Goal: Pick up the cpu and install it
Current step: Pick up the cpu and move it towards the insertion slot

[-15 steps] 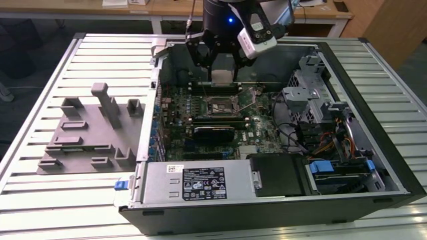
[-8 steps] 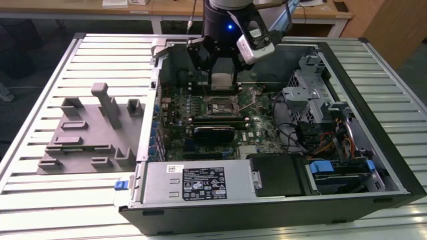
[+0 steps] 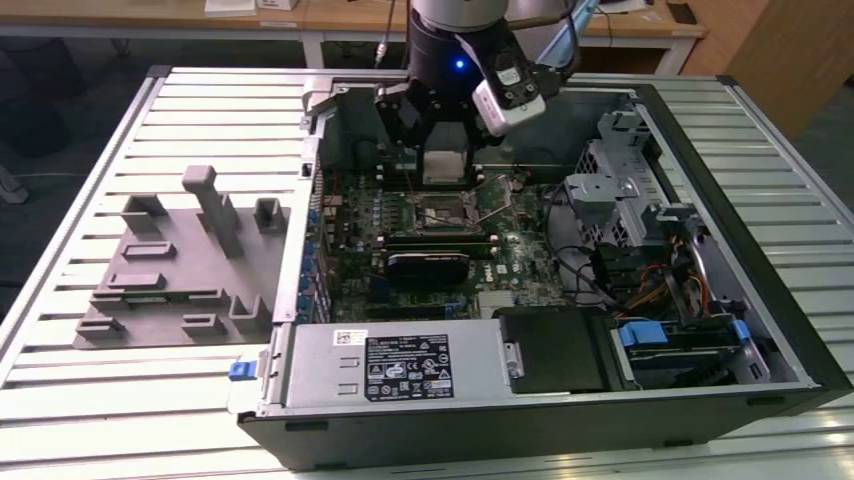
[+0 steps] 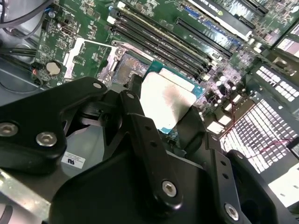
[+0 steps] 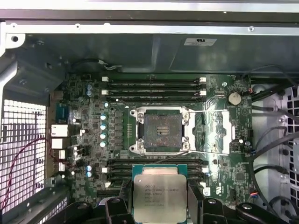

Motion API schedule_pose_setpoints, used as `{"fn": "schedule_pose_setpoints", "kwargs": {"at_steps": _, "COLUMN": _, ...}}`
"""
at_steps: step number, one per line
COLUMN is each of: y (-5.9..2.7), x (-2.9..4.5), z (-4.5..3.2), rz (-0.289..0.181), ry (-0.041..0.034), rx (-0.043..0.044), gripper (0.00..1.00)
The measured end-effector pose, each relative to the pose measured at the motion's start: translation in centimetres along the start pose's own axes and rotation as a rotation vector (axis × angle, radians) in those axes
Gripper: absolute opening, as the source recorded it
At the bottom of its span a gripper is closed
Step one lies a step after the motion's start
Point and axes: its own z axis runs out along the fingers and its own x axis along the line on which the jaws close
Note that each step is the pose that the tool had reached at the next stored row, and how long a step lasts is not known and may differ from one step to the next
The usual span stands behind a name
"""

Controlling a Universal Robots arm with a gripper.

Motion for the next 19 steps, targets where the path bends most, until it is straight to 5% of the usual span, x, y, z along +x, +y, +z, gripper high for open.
{"fn": "schedule_pose_setpoints", "kwargs": {"at_steps": 19, "y": 1.20, "x": -0.21, "z": 2.80, "rz": 0.000, "ry": 0.0041, "rx": 0.0002, "gripper": 0.55}}
